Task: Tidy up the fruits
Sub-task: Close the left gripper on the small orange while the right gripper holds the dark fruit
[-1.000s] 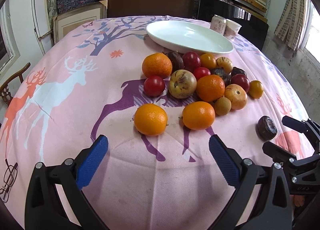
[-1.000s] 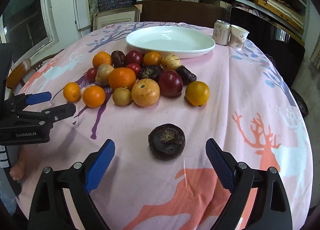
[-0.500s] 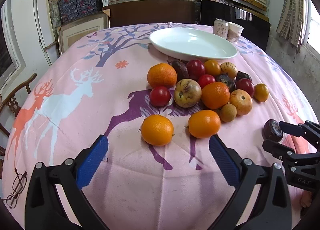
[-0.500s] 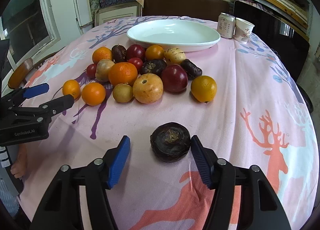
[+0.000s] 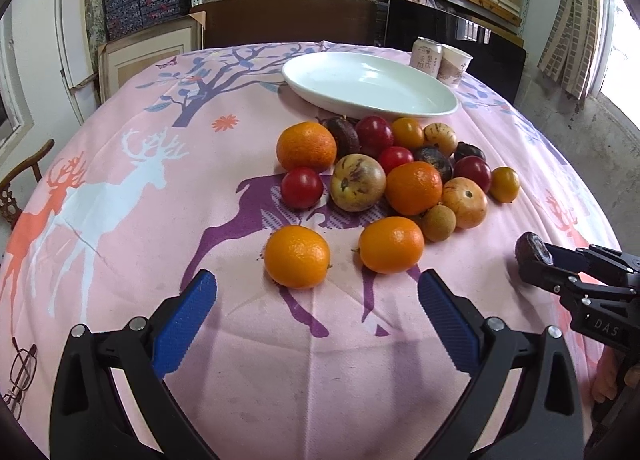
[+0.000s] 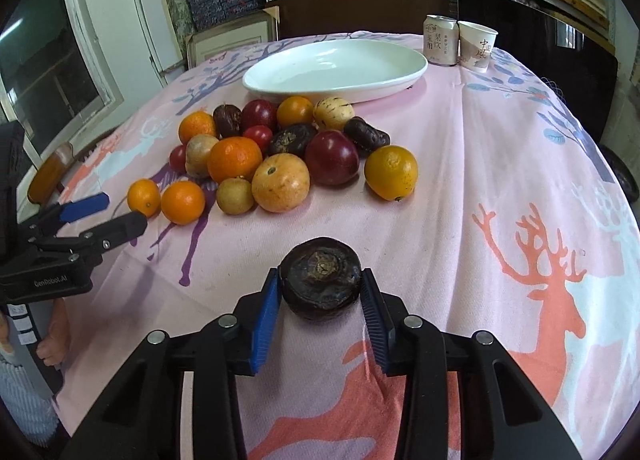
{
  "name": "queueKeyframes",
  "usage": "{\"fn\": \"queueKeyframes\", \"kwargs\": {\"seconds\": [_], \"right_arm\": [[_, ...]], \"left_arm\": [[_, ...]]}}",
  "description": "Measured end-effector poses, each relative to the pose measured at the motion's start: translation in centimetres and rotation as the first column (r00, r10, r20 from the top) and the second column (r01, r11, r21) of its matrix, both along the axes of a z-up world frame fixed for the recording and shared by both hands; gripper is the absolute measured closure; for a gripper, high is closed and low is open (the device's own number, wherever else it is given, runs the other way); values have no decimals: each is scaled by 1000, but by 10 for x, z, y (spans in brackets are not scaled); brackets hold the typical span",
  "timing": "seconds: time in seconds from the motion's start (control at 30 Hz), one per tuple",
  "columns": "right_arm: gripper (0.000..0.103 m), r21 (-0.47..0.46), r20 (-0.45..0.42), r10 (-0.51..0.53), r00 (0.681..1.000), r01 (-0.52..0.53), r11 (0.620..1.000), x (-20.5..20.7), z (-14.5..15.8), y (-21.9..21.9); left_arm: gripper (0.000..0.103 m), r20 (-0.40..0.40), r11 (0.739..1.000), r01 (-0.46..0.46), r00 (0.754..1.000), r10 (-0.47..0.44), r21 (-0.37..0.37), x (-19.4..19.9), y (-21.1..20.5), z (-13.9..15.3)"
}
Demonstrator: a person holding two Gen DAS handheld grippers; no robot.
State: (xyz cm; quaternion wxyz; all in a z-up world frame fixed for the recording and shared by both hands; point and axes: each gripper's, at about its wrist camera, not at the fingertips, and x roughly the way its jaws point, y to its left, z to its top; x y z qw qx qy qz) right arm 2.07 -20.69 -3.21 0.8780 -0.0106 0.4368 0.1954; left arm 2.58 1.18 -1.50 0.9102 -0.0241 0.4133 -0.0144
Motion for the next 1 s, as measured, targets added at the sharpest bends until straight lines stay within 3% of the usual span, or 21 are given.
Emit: {"fn": "queueKeyframes", "kwargs": {"seconds": [0.13,0.2,0.23,0.37,0.5,0.63,0.83,0.9,0.93,1.0], "right_arm": [[62,57,-19,-11,1000,12,998,3,-1,-8],[62,79,-23,-12,1000,14,997,2,-1,-11],[62,88,-26,-11,1000,14,996,3,-2,-12],[62,114,-32,-5,999,9,993,4,-2,-14],[62,125,-32,-5,999,9,992,3,-2,-15],[62,127,-29,-11,1000,14,992,3,-2,-16],[62,127,-33,-18,999,22,992,4,-3,-18],[62,128,-36,-21,999,25,991,5,-3,-18],[62,128,-38,-21,999,25,991,5,-3,-18],[62,124,-39,-21,999,25,992,4,-4,-17]], "left_arm": [[6,-27,1000,-24,999,24,-2,8,5,-4],[16,-32,998,-56,998,55,-6,12,12,-5],[29,-39,997,-70,997,69,-11,14,17,-6],[32,-85,990,-107,991,100,-87,23,36,-13],[37,-80,998,-61,995,62,4,26,18,-16],[47,-74,999,-22,997,24,25,31,11,-17],[47,-81,998,-15,996,21,67,35,4,-19],[55,-77,998,-8,997,12,57,34,5,-17],[67,-70,999,12,997,-10,32,35,5,-16],[67,-69,999,27,997,-25,28,38,3,-15]]}}
